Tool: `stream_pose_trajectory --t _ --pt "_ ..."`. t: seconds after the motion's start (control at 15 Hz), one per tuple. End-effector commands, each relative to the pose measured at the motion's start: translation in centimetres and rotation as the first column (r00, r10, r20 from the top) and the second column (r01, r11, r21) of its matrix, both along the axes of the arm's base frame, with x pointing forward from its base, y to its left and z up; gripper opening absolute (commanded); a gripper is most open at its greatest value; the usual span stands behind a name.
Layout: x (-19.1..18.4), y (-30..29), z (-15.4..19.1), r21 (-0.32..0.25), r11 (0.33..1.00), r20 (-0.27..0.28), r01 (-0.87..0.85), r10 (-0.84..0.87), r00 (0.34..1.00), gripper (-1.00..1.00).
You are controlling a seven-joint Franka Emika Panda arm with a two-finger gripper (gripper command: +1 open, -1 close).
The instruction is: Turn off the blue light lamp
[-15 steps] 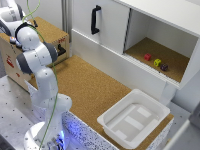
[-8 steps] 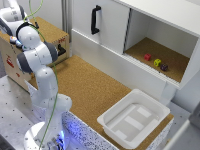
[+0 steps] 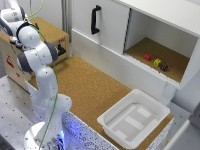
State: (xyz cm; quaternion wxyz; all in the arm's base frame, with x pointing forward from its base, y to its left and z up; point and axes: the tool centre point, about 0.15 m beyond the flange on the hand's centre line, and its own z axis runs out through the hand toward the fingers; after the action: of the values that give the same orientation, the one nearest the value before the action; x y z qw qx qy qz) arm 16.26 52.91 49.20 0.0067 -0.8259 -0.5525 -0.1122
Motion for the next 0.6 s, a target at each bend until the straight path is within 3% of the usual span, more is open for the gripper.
stream_pose_trajectory --t 0.0,0.4,0.53 --pt "0.6 -0.3 4.3 -0.086 0.993 0.114 0.081 -0.070 0.991 1.00" --pt "1.4 -2.3 3.5 -0.092 0.987 0.109 0.130 -0.120 0.987 1.00" --pt "1.3 -3.1 3.7 -0.054 0.991 0.112 0.125 -0.118 0.987 1.00"
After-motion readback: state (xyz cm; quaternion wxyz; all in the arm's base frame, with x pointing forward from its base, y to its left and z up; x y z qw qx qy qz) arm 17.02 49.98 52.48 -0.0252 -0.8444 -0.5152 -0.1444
